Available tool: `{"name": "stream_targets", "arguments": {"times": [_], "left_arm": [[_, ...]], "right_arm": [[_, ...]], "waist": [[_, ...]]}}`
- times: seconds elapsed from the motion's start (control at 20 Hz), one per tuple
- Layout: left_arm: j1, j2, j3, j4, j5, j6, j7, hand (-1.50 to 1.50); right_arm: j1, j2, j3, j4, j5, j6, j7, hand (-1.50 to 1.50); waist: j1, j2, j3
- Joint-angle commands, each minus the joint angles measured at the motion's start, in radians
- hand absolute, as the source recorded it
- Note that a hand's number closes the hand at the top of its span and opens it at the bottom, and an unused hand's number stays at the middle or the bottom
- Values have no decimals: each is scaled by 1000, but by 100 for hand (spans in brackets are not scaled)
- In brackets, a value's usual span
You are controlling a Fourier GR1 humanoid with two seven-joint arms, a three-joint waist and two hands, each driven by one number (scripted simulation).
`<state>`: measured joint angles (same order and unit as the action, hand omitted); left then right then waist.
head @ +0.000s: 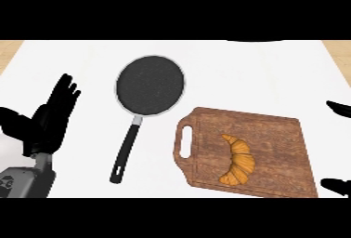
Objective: Pick the croissant from the cutting board and place it in the pan
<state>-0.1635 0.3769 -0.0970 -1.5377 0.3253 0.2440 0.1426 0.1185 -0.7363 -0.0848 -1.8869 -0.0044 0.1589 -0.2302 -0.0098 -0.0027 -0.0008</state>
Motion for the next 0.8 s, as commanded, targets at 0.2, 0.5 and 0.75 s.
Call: {"name": "stream_targets", "arguments": {"times": [0.2,0.5,0.75], "left_arm": [[14,-11,-9,-28,-11,-9,21,0],[-39,-13,5,-18,-26,-8,52,0],[-32,-23,1,-22,-36,-7,48,0]], "right_arm": [[-172,-138,134,-155,165,95,347,-150],[-287,-125,310,-69,264,229,440,-150],[-348,-124,456,-93,252,406,625,-150]], "waist": [[36,2,-2],[29,5,0],[31,5,-1]]}}
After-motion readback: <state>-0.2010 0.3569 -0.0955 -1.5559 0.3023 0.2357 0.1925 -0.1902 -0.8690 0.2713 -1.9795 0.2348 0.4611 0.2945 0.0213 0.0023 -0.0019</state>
